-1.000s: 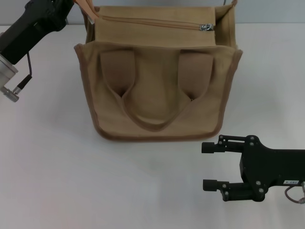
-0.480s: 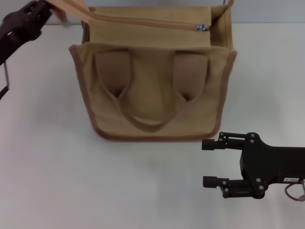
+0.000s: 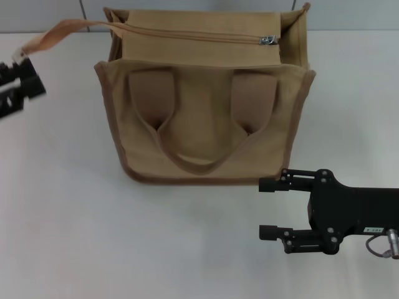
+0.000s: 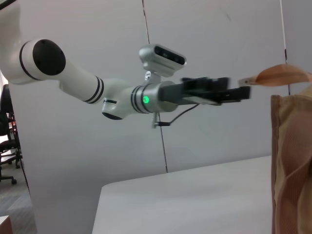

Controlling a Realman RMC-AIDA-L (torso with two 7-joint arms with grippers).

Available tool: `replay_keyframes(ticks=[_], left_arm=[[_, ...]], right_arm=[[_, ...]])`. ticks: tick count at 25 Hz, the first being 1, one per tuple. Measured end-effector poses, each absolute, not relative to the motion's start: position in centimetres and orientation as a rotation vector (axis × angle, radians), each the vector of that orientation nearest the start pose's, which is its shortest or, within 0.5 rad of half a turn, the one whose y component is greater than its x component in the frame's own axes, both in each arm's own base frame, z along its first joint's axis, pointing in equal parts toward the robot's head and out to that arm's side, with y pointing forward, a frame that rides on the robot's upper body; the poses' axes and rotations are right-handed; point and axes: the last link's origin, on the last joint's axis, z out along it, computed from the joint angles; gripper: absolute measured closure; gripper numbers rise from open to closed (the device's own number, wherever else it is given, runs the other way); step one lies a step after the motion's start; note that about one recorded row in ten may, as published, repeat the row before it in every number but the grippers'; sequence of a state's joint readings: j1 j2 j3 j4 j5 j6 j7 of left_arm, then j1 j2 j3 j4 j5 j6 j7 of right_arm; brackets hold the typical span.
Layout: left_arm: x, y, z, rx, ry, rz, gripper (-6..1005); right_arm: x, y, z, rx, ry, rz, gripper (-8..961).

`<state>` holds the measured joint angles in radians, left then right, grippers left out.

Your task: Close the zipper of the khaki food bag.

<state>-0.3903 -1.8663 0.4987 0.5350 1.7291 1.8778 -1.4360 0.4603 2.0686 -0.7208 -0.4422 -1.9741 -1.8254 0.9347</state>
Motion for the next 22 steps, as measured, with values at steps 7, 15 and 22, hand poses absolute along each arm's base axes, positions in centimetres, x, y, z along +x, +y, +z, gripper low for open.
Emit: replay_keyframes(ticks=[7,15,22], left_arm=[[-29.7,25.9,7.6,-2.723,-0.467,-1.045,326],[-29.3,24.0,3.4,-2.879,-0.315,-0.99,158],[-29.2,24.0,2.5,-2.883,-0.266,-0.979,164]], right_arm=[[26.3,25.7,-2.9,-2.902,0.226,1.013,228],[26.3,25.4,-3.3,-2.904,0.254,1.032,228],[26.1,25.6,-3.4,-2.912,0.237,1.028,228]])
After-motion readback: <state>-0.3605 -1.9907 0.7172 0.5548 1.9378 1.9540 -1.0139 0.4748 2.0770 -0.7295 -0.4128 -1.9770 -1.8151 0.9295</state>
